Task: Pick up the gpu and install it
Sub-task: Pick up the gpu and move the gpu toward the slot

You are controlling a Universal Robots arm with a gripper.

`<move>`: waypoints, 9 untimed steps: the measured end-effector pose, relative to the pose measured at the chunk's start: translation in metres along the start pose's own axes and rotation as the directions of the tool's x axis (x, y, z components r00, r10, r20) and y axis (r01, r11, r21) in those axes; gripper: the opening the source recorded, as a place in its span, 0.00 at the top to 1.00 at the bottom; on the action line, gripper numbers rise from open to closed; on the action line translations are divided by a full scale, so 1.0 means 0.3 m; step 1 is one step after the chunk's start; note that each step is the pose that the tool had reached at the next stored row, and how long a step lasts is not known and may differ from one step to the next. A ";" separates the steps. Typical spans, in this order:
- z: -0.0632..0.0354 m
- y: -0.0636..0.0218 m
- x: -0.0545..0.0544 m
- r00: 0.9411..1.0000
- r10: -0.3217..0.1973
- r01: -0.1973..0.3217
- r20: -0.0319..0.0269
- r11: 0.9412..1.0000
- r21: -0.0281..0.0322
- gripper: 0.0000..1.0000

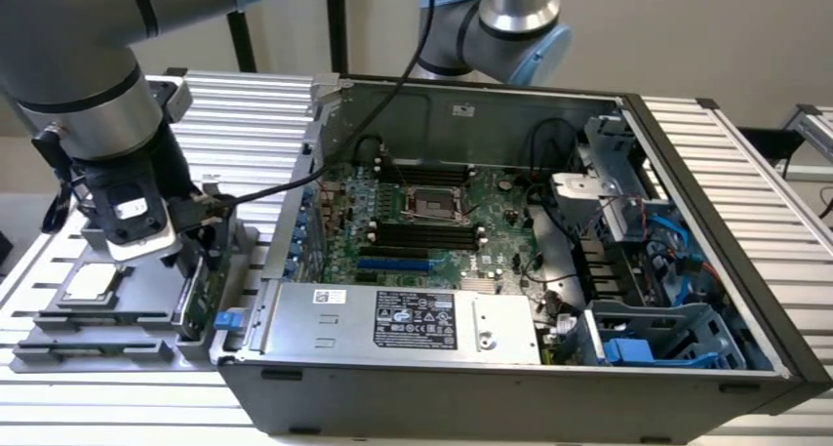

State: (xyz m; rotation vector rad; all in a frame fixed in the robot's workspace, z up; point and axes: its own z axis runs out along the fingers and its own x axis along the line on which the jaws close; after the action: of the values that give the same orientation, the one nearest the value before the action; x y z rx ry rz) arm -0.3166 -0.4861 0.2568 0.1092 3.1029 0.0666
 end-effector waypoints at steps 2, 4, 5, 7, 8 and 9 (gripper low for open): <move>0.012 0.000 0.001 1.000 0.000 0.000 0.001 1.000 0.000 0.46; 0.025 0.002 0.001 1.000 0.000 0.000 0.003 1.000 0.000 0.46; 0.030 0.003 0.001 1.000 0.000 0.000 0.004 1.000 0.000 0.46; 0.043 0.006 0.003 1.000 0.000 0.000 0.008 1.000 -0.001 0.46; 0.047 0.007 0.003 1.000 0.000 0.000 0.010 1.000 -0.001 0.46; 0.049 0.008 0.004 1.000 0.000 0.000 0.011 1.000 -0.001 0.46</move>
State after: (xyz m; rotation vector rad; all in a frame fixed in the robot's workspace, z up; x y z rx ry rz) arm -0.3170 -0.4831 0.2422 0.1084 3.0916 0.0669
